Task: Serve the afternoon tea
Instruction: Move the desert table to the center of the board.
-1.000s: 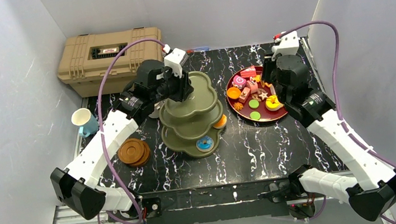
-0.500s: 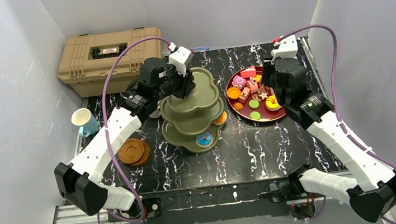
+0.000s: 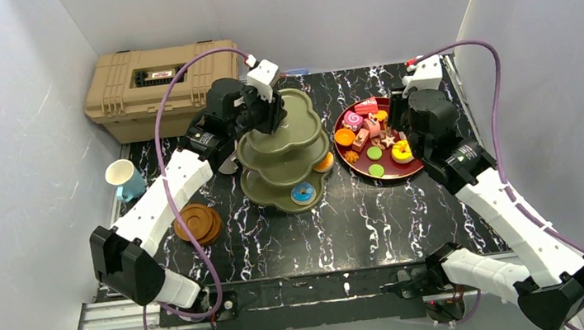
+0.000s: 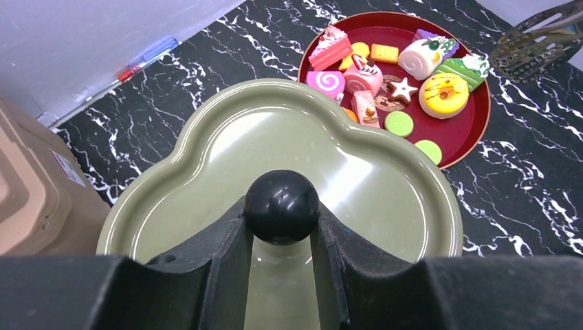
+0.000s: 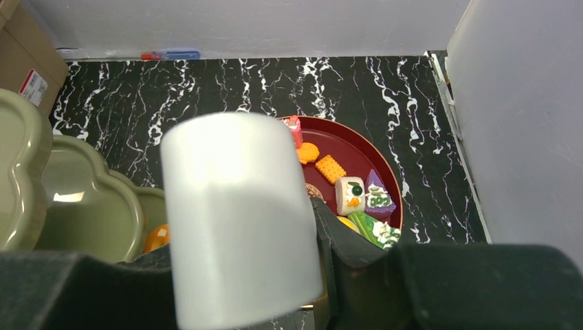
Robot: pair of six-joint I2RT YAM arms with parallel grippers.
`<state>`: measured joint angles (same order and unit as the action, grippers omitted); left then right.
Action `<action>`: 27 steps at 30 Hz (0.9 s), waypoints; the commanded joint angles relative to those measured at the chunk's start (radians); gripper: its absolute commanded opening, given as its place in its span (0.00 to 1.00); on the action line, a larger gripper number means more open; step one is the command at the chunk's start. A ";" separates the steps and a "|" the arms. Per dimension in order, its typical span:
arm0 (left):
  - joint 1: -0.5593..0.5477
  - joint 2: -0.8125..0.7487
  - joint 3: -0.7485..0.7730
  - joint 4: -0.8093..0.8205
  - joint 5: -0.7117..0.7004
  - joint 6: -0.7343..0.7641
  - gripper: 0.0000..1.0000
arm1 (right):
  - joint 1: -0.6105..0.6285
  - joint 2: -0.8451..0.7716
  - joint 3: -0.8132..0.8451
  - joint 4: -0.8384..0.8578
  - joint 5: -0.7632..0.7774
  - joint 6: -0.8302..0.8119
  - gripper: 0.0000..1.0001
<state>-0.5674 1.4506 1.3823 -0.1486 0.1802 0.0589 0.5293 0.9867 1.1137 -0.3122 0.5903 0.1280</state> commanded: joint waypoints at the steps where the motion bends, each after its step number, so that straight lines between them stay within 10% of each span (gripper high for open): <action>1: 0.014 -0.005 0.046 0.136 0.007 0.054 0.01 | -0.005 -0.030 -0.016 0.047 0.002 0.014 0.01; 6: 0.020 0.010 0.052 0.119 0.014 0.049 0.07 | -0.005 -0.037 -0.041 0.055 0.001 0.022 0.01; 17: 0.024 -0.029 0.069 0.015 0.033 0.040 0.97 | -0.005 -0.084 -0.201 0.197 0.008 0.017 0.01; 27: 0.042 -0.106 0.271 -0.380 -0.030 0.070 0.98 | -0.020 -0.003 -0.361 0.544 0.047 -0.039 0.01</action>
<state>-0.5465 1.4246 1.5230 -0.3000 0.1886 0.1051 0.5262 0.9459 0.7757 -0.0280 0.6079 0.1230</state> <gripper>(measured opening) 0.981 0.432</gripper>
